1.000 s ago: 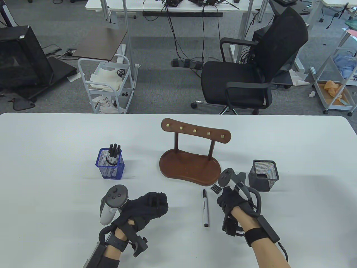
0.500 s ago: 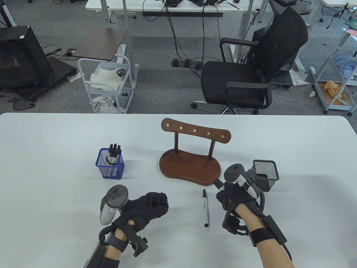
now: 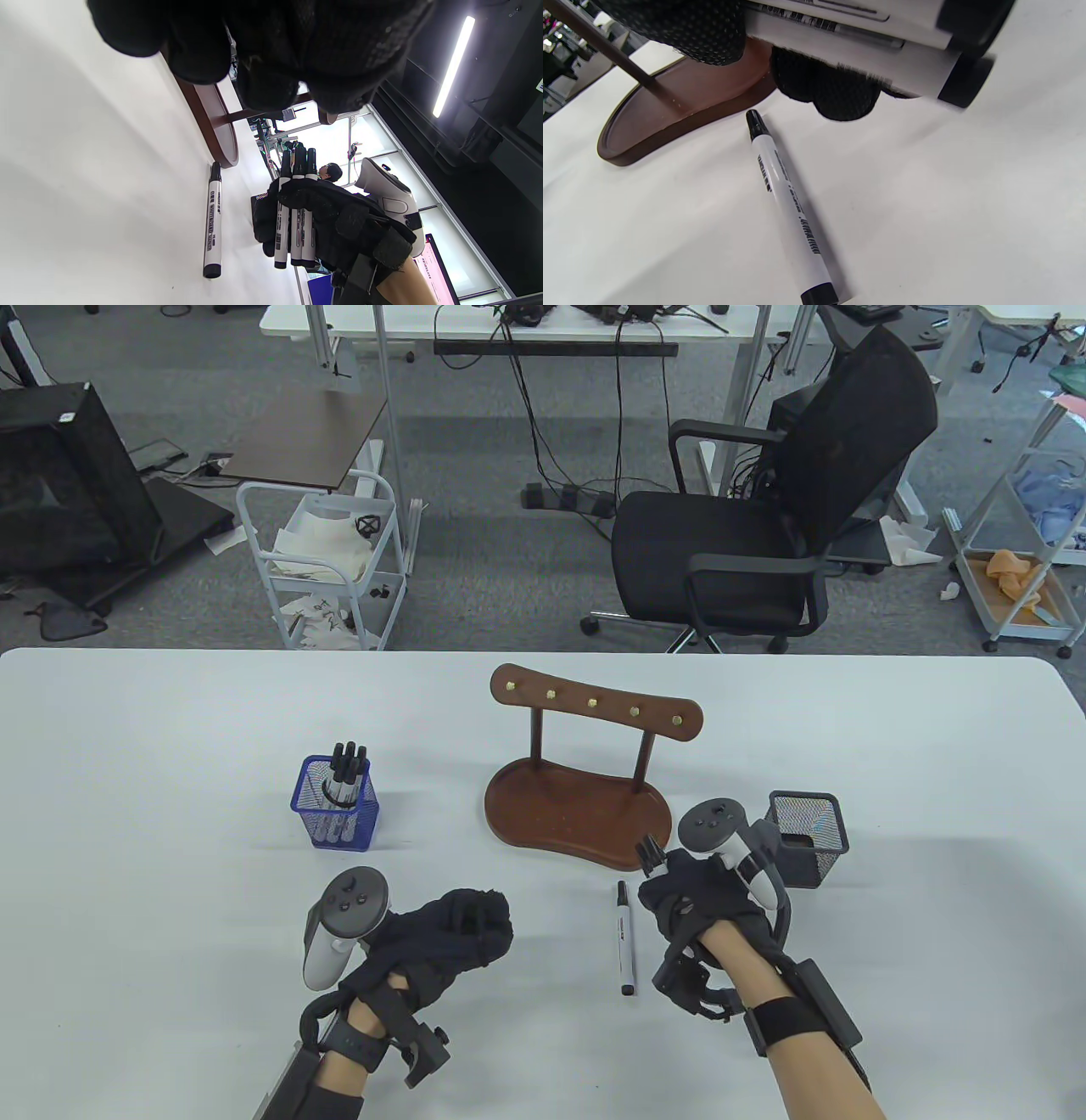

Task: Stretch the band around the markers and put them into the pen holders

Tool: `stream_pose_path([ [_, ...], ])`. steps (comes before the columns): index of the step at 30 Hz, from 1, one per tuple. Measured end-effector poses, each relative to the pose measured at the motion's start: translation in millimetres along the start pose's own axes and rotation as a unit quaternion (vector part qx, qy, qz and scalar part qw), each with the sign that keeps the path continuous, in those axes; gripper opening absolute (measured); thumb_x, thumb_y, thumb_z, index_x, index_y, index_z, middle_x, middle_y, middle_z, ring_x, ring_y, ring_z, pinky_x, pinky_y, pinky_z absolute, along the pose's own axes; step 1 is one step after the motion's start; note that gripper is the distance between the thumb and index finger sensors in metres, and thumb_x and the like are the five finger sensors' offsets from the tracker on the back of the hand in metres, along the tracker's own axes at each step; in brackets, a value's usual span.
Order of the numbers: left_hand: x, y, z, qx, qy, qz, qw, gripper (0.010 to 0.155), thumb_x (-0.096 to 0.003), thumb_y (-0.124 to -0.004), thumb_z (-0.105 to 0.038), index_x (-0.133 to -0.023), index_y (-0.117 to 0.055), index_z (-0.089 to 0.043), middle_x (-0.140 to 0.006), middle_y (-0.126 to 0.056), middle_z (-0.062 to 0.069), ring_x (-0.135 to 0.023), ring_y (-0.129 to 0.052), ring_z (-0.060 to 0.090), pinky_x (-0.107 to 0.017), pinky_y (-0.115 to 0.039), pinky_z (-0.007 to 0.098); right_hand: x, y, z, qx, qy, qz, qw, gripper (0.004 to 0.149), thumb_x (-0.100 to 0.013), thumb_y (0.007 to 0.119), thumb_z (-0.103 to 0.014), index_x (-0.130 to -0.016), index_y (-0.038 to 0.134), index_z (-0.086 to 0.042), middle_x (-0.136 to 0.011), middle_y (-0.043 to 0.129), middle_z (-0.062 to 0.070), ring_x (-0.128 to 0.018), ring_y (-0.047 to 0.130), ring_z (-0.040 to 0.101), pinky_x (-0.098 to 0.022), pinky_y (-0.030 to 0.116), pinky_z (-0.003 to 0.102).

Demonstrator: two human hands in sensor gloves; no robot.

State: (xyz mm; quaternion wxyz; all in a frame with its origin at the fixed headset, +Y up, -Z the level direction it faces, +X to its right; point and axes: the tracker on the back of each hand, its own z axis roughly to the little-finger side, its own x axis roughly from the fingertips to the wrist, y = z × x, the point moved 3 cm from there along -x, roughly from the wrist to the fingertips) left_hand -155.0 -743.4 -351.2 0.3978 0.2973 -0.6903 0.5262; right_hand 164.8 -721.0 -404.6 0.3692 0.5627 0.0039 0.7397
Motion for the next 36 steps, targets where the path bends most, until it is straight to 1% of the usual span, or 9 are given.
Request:
stream_pose_path([
  [2, 0.2, 0.5, -0.1, 0.002, -0.001, 0.000, 1.000, 0.059, -0.0529, -0.090, -0.034, -0.101, -0.067, -0.011, -0.092, -0.091, 0.007, -0.091, -0.078, 0.038, -0.067, -0.065, 0.063, -1.1, 4.4, 0.2, -0.001, 0.007, -0.011, 1.000, 0.042, -0.054, 0.078, -0.036, -0.089, 0.060, -0.021, -0.085, 0.086, 0.004, -0.069, 0.095, 0.028, -0.059, 0.081, 0.054],
  [4, 0.4, 0.8, 0.0, 0.005, -0.001, -0.001, 1.000, 0.058, -0.0529, -0.090, -0.034, -0.101, -0.067, -0.011, -0.092, -0.091, 0.007, -0.091, -0.078, 0.038, -0.067, -0.065, 0.063, -2.7, 11.9, 1.6, -0.024, 0.025, -0.025, 0.999, 0.045, -0.056, 0.078, -0.035, -0.093, 0.056, -0.022, -0.087, 0.082, 0.004, -0.069, 0.091, 0.028, -0.059, 0.079, 0.055],
  [7, 0.6, 1.3, 0.5, 0.006, 0.000, -0.001, 1.000, 0.058, -0.0530, -0.090, -0.034, -0.101, -0.067, -0.011, -0.092, -0.091, 0.007, -0.091, -0.078, 0.038, -0.067, -0.065, 0.063, -5.3, 20.7, 2.7, -0.008, 0.046, -0.038, 0.998, 0.053, -0.055, 0.080, -0.035, -0.098, 0.053, -0.021, -0.088, 0.079, 0.004, -0.069, 0.090, 0.028, -0.059, 0.080, 0.055],
  [9, 0.9, 1.3, 0.3, 0.007, 0.000, 0.000, 1.000, 0.058, -0.0531, -0.090, -0.034, -0.101, -0.067, -0.010, -0.092, -0.091, 0.008, -0.091, -0.078, 0.039, -0.067, -0.065, 0.063, -5.8, 24.8, 2.8, 0.007, 0.053, -0.015, 0.998, 0.059, -0.053, 0.083, -0.037, -0.100, 0.052, -0.021, -0.087, 0.080, 0.003, -0.066, 0.091, 0.025, -0.057, 0.082, 0.052],
  [13, 0.6, 0.9, 0.3, 0.008, -0.001, 0.002, 1.000, 0.058, -0.0530, -0.090, -0.034, -0.101, -0.067, -0.011, -0.092, -0.091, 0.007, -0.091, -0.078, 0.038, -0.067, -0.065, 0.063, -7.0, 38.2, 1.0, 0.042, 0.061, 0.001, 0.997, 0.061, -0.052, 0.084, -0.037, -0.101, 0.054, -0.018, -0.086, 0.082, 0.002, -0.063, 0.094, 0.023, -0.054, 0.084, 0.049],
  [16, 0.7, 0.4, 0.4, 0.010, -0.003, 0.003, 1.000, 0.058, -0.0529, -0.090, -0.034, -0.101, -0.067, -0.011, -0.092, -0.091, 0.007, -0.091, -0.078, 0.038, -0.067, -0.065, 0.063, -7.4, 44.5, -1.3, 0.057, 0.060, 0.015, 0.996, 0.058, -0.051, 0.085, -0.040, -0.099, 0.060, -0.017, -0.086, 0.082, 0.002, -0.061, 0.094, 0.021, -0.053, 0.085, 0.048],
  [21, 0.9, 0.0, 1.1, 0.014, -0.001, 0.003, 1.000, 0.058, -0.0530, -0.090, -0.034, -0.101, -0.067, -0.011, -0.092, -0.091, 0.007, -0.091, -0.078, 0.038, -0.067, -0.065, 0.063, -7.9, 51.3, -4.9, 0.081, 0.069, 0.049, 0.993, 0.060, -0.049, 0.087, -0.041, -0.098, 0.063, -0.016, -0.084, 0.083, 0.001, -0.060, 0.095, 0.021, -0.052, 0.086, 0.047],
  [28, 0.4, -0.7, 1.5, 0.011, 0.000, 0.003, 1.000, 0.058, -0.0530, -0.090, -0.034, -0.101, -0.066, -0.011, -0.092, -0.091, 0.007, -0.091, -0.078, 0.038, -0.067, -0.065, 0.063, -4.9, 59.5, -11.7, 0.123, 0.086, 0.074, 0.986, 0.058, -0.048, 0.090, -0.042, -0.096, 0.066, -0.019, -0.083, 0.080, 0.000, -0.061, 0.093, 0.020, -0.052, 0.085, 0.047],
  [36, -0.6, -1.8, 2.2, 0.009, 0.001, 0.004, 1.000, 0.058, -0.0532, -0.089, -0.034, -0.101, -0.066, -0.011, -0.092, -0.090, 0.007, -0.091, -0.078, 0.038, -0.067, -0.065, 0.063, -0.9, 65.9, -14.7, 0.131, 0.088, 0.080, 0.984, 0.051, -0.050, 0.086, -0.043, -0.092, 0.067, -0.020, -0.082, 0.080, 0.002, -0.061, 0.090, 0.023, -0.053, 0.083, 0.049],
])
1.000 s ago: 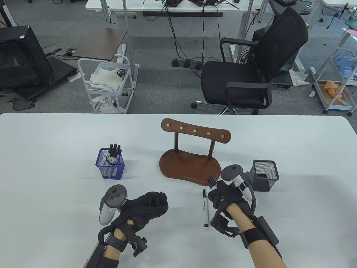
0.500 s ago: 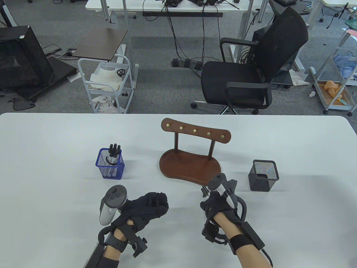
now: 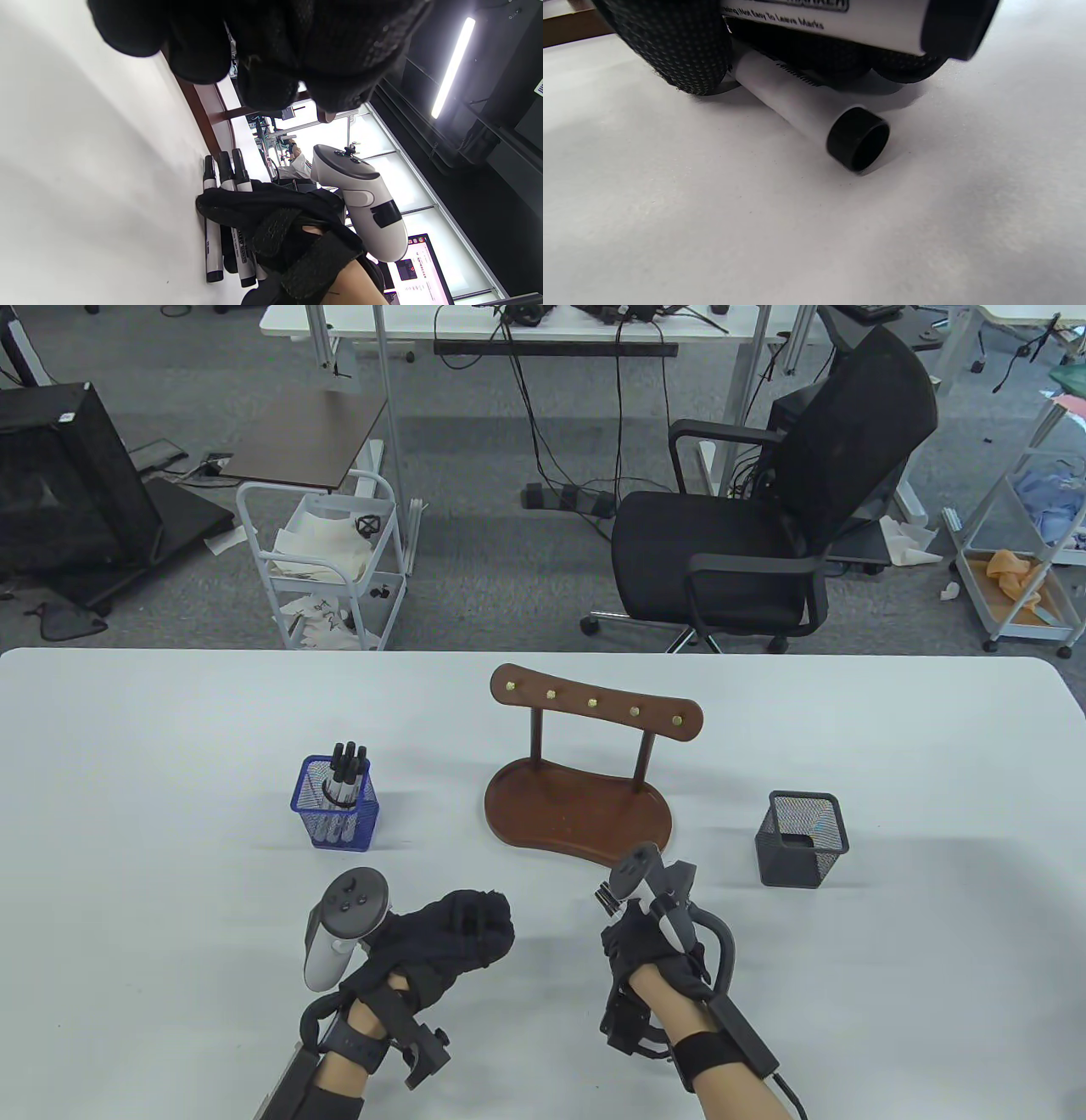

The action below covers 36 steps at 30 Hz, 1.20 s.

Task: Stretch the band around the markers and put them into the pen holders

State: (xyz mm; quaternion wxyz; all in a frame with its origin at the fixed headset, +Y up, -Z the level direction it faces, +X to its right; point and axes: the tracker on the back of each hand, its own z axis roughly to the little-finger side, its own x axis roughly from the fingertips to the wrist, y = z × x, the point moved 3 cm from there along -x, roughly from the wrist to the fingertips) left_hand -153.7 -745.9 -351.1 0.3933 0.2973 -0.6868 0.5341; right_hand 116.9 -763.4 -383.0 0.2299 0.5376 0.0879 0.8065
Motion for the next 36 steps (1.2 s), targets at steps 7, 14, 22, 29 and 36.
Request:
stream_pose_path([
  [7, -0.7, -1.6, 1.8, 0.002, 0.003, 0.003, 1.000, 0.059, -0.0532, -0.089, -0.034, -0.102, -0.066, -0.010, -0.092, -0.090, 0.008, -0.091, -0.078, 0.038, -0.067, -0.065, 0.063, -3.4, -1.9, -2.2, 0.016, -0.036, -0.040, 0.998, 0.050, -0.052, 0.084, -0.041, -0.092, 0.065, -0.018, -0.083, 0.078, 0.004, -0.063, 0.089, 0.024, -0.056, 0.081, 0.050],
  [14, -0.7, -2.9, -0.4, 0.000, -0.003, 0.004, 1.000, 0.059, -0.0533, -0.089, -0.033, -0.102, -0.065, -0.010, -0.093, -0.090, 0.008, -0.092, -0.078, 0.039, -0.068, -0.065, 0.063, -10.3, -11.1, 3.4, -0.059, -0.078, -0.124, 0.987, 0.048, -0.053, 0.081, -0.038, -0.092, 0.062, -0.017, -0.090, 0.074, 0.005, -0.071, 0.086, 0.029, -0.061, 0.077, 0.053],
  [22, -0.4, -2.1, 0.7, -0.004, -0.001, 0.002, 1.000, 0.059, -0.0533, -0.089, -0.034, -0.102, -0.065, -0.010, -0.093, -0.089, 0.007, -0.092, -0.077, 0.039, -0.068, -0.065, 0.063, -6.7, -22.2, 1.4, -0.124, -0.117, -0.170, 0.971, 0.047, -0.054, 0.080, -0.038, -0.091, 0.062, -0.016, -0.103, 0.072, 0.012, -0.086, 0.087, 0.042, -0.058, 0.083, 0.053],
  [29, -0.2, -0.6, 1.0, -0.014, 0.002, -0.003, 1.000, 0.061, -0.0533, -0.089, -0.034, -0.103, -0.064, -0.010, -0.095, -0.088, 0.008, -0.093, -0.076, 0.039, -0.068, -0.064, 0.063, -2.4, -32.1, -3.7, -0.141, -0.154, -0.185, 0.960, 0.047, -0.054, 0.081, -0.038, -0.091, 0.062, -0.016, -0.094, 0.086, 0.013, -0.082, 0.095, 0.040, -0.055, 0.087, 0.053],
  [36, 0.0, 0.7, 2.1, -0.026, 0.007, -0.013, 1.000, 0.061, -0.0531, -0.090, -0.034, -0.103, -0.063, -0.011, -0.095, -0.088, 0.008, -0.093, -0.076, 0.039, -0.068, -0.064, 0.064, 5.4, -37.7, -12.1, -0.137, -0.195, -0.156, 0.958, 0.047, -0.052, 0.083, -0.039, -0.090, 0.064, -0.020, -0.085, 0.090, 0.005, -0.071, 0.101, 0.031, -0.056, 0.086, 0.051],
])
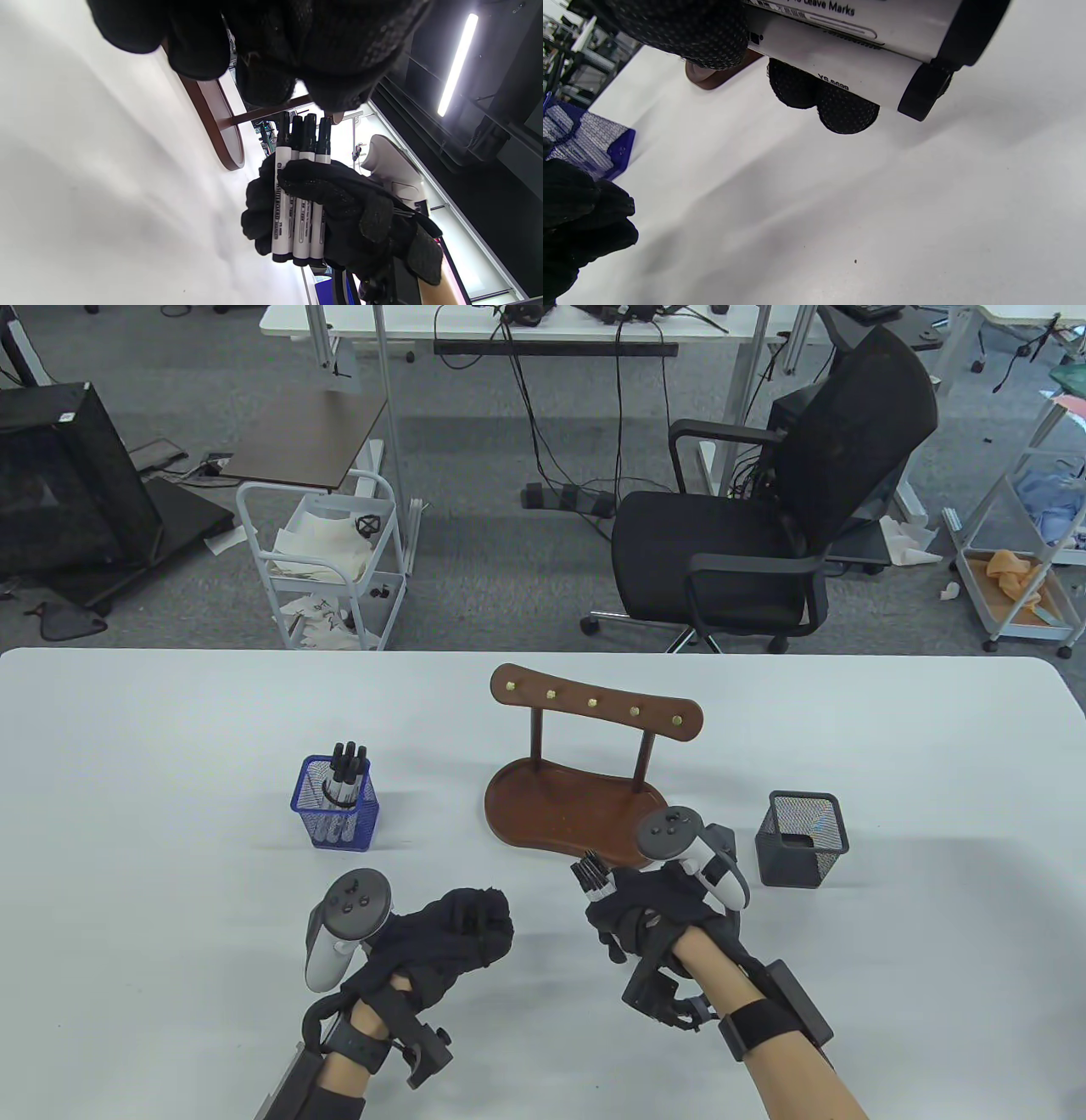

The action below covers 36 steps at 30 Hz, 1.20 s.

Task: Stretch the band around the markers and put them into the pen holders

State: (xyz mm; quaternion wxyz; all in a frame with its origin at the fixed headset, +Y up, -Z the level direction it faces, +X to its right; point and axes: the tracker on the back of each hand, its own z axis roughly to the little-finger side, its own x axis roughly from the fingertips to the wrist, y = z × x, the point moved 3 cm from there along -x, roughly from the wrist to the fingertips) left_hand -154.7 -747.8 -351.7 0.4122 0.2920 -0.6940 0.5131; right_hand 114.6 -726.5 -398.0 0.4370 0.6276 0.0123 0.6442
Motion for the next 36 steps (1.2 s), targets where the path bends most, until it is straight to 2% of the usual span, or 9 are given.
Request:
stream_pose_path([
  [5, 0.4, 1.6, -0.1, -0.001, -0.002, -0.005, 1.000, 0.061, -0.0531, -0.090, -0.034, -0.103, -0.063, -0.011, -0.095, -0.087, 0.008, -0.093, -0.075, 0.039, -0.068, -0.063, 0.063, 2.2, -0.9, -9.8, 0.046, -0.027, 0.030, 0.998, 0.046, -0.049, 0.090, -0.036, -0.087, 0.065, -0.027, -0.080, 0.091, -0.002, -0.063, 0.101, 0.025, -0.057, 0.086, 0.048],
  [11, 0.5, 2.6, -0.1, -0.016, -0.004, -0.009, 1.000, 0.065, -0.0516, -0.092, -0.035, -0.105, -0.063, -0.011, -0.098, -0.086, 0.009, -0.097, -0.073, 0.041, -0.070, -0.062, 0.065, 17.2, 4.1, -35.3, 0.171, -0.092, 0.093, 0.977, 0.044, -0.046, 0.094, -0.034, -0.083, 0.070, -0.031, -0.078, 0.094, -0.005, -0.062, 0.101, 0.024, -0.058, 0.085, 0.048],
  [20, 0.6, 2.1, -1.6, -0.031, -0.012, -0.008, 0.999, 0.072, -0.0485, -0.095, -0.037, -0.106, -0.062, -0.010, -0.101, -0.085, 0.011, -0.101, -0.069, 0.044, -0.071, -0.060, 0.066, 32.9, 30.9, -63.1, 0.227, -0.171, 0.074, 0.956, 0.043, -0.046, 0.094, -0.034, -0.082, 0.072, -0.030, -0.077, 0.095, -0.004, -0.062, 0.102, 0.025, -0.058, 0.085, 0.049],
  [25, 0.8, 0.4, -4.9, -0.040, -0.018, -0.002, 0.999, 0.074, -0.0472, -0.097, -0.038, -0.106, -0.062, -0.010, -0.101, -0.085, 0.012, -0.101, -0.068, 0.045, -0.071, -0.059, 0.067, 31.3, 44.8, -71.0, 0.249, -0.172, 0.052, 0.952, 0.044, -0.046, 0.094, -0.034, -0.083, 0.071, -0.029, -0.077, 0.095, -0.003, -0.062, 0.102, 0.025, -0.057, 0.086, 0.049],
  [36, 0.7, -8.3, -13.4, -0.116, -0.018, 0.003, 0.993, 0.077, -0.0456, -0.099, -0.040, -0.106, -0.062, -0.009, -0.103, -0.084, 0.014, -0.101, -0.067, 0.046, -0.071, -0.059, 0.067, 27.6, 64.1, -85.0, 0.305, -0.161, 0.054, 0.937, 0.044, -0.046, 0.094, -0.034, -0.083, 0.072, -0.027, -0.077, 0.095, -0.001, -0.060, 0.102, 0.026, -0.056, 0.086, 0.050],
])
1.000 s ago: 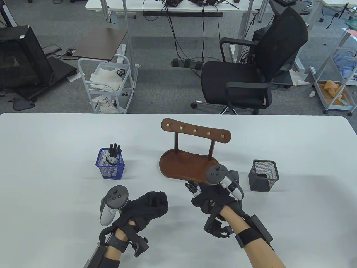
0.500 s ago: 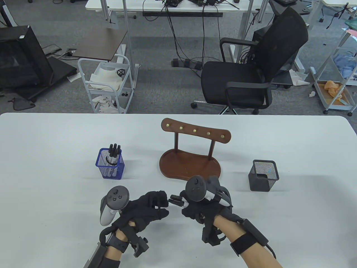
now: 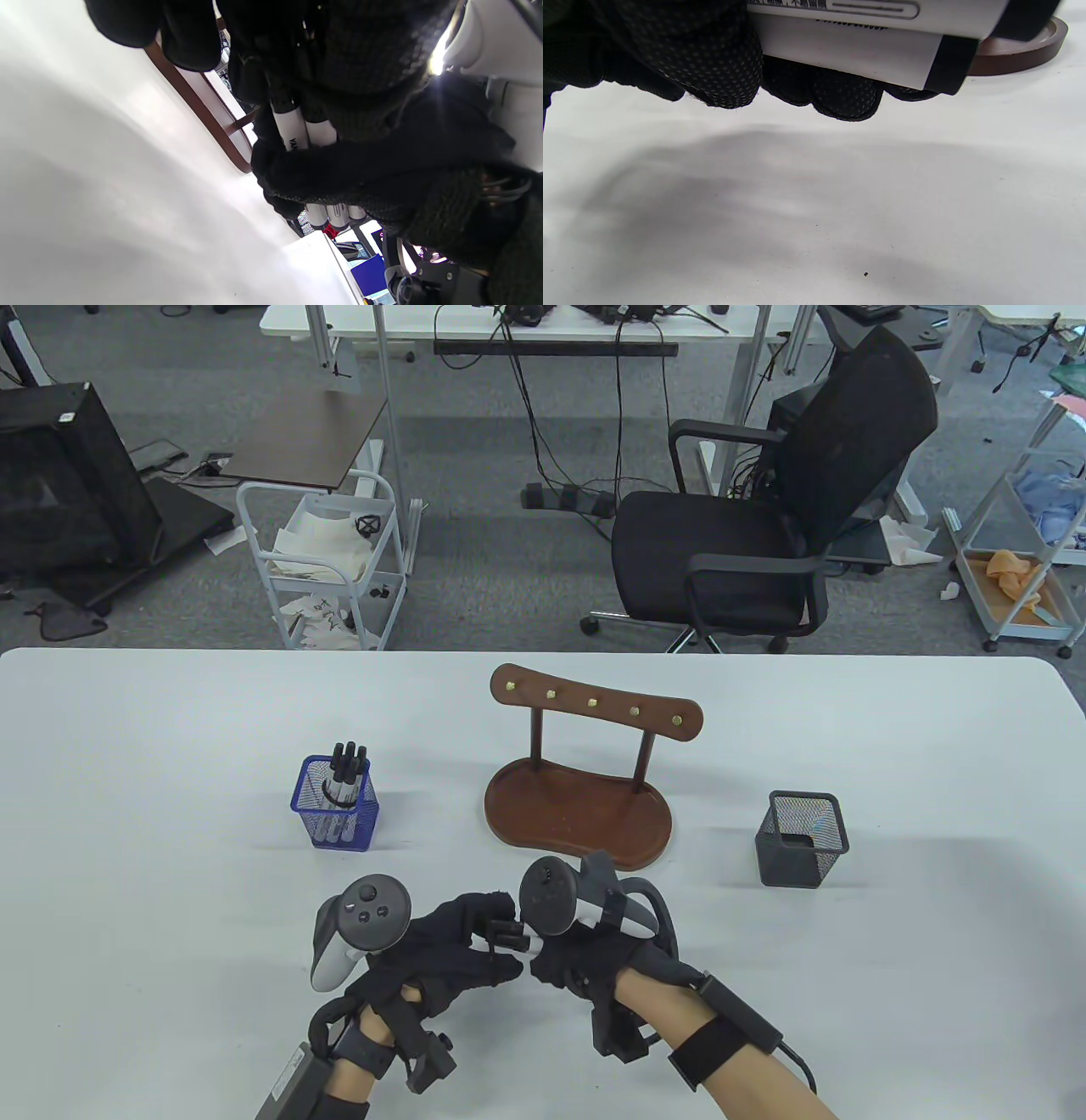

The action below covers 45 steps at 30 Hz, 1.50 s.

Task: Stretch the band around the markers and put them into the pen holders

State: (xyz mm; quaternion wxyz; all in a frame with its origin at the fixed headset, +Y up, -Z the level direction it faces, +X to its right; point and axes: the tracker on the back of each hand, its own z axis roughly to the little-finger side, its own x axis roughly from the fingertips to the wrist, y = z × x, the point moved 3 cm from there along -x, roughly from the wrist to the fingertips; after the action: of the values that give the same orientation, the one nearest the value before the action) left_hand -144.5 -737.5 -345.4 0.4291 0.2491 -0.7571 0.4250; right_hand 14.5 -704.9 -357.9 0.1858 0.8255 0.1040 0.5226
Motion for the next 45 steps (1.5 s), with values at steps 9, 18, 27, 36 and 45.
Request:
stream_pose_path([
  [9, 1.7, 1.4, -4.1, -0.087, 0.023, -0.016, 0.996, 0.078, -0.0440, -0.099, -0.045, -0.105, -0.063, -0.012, -0.100, -0.086, 0.010, -0.100, -0.070, 0.046, -0.070, -0.061, 0.067, 1.2, -4.1, -9.3, -0.019, -0.023, 0.004, 1.000, 0.044, -0.046, 0.095, -0.033, -0.084, 0.073, -0.026, -0.077, 0.095, -0.001, -0.061, 0.102, 0.026, -0.056, 0.086, 0.050],
  [18, -1.3, 5.8, 5.6, -0.003, 0.015, -0.005, 1.000, 0.079, -0.0424, -0.099, -0.051, -0.104, -0.065, -0.015, -0.100, -0.088, 0.009, -0.101, -0.069, 0.046, -0.071, -0.061, 0.067, -0.7, -5.2, 4.6, -0.157, -0.102, -0.015, 0.982, 0.045, -0.046, 0.093, -0.031, -0.084, 0.069, -0.028, -0.079, 0.092, -0.003, -0.065, 0.099, 0.025, -0.061, 0.082, 0.050],
  [27, -9.0, -1.7, 27.8, 0.107, 0.040, 0.054, 0.992, 0.084, -0.0441, -0.096, -0.054, -0.107, -0.060, -0.012, -0.104, -0.083, 0.014, -0.104, -0.063, 0.049, -0.072, -0.057, 0.069, 10.9, -10.4, -10.9, -0.094, -0.092, 0.113, 0.985, 0.055, -0.050, 0.087, -0.030, -0.094, 0.054, -0.028, -0.084, 0.085, -0.005, -0.068, 0.094, 0.023, -0.065, 0.078, 0.050],
  [36, -11.5, -14.0, 24.3, 0.133, 0.037, 0.121, 0.983, 0.086, -0.0470, -0.092, -0.058, -0.108, -0.058, -0.008, -0.102, -0.084, 0.016, -0.103, -0.063, 0.052, -0.071, -0.056, 0.070, 16.7, -14.7, -22.9, -0.036, -0.112, 0.156, 0.981, 0.083, -0.047, 0.092, -0.031, -0.100, 0.028, -0.028, -0.100, 0.060, 0.001, -0.062, 0.097, 0.018, -0.061, 0.086, 0.045],
  [45, -7.5, 9.9, 17.5, 0.087, 0.021, 0.033, 0.995, 0.046, -0.0629, -0.064, -0.043, -0.099, -0.076, -0.017, -0.092, -0.093, 0.008, -0.097, -0.071, 0.038, -0.074, -0.052, 0.067, -0.5, -9.5, 22.9, -0.361, -0.141, 0.000, 0.922, 0.086, -0.044, 0.098, -0.028, -0.105, 0.039, -0.019, -0.100, 0.062, 0.005, -0.062, 0.098, 0.014, -0.057, 0.090, 0.042],
])
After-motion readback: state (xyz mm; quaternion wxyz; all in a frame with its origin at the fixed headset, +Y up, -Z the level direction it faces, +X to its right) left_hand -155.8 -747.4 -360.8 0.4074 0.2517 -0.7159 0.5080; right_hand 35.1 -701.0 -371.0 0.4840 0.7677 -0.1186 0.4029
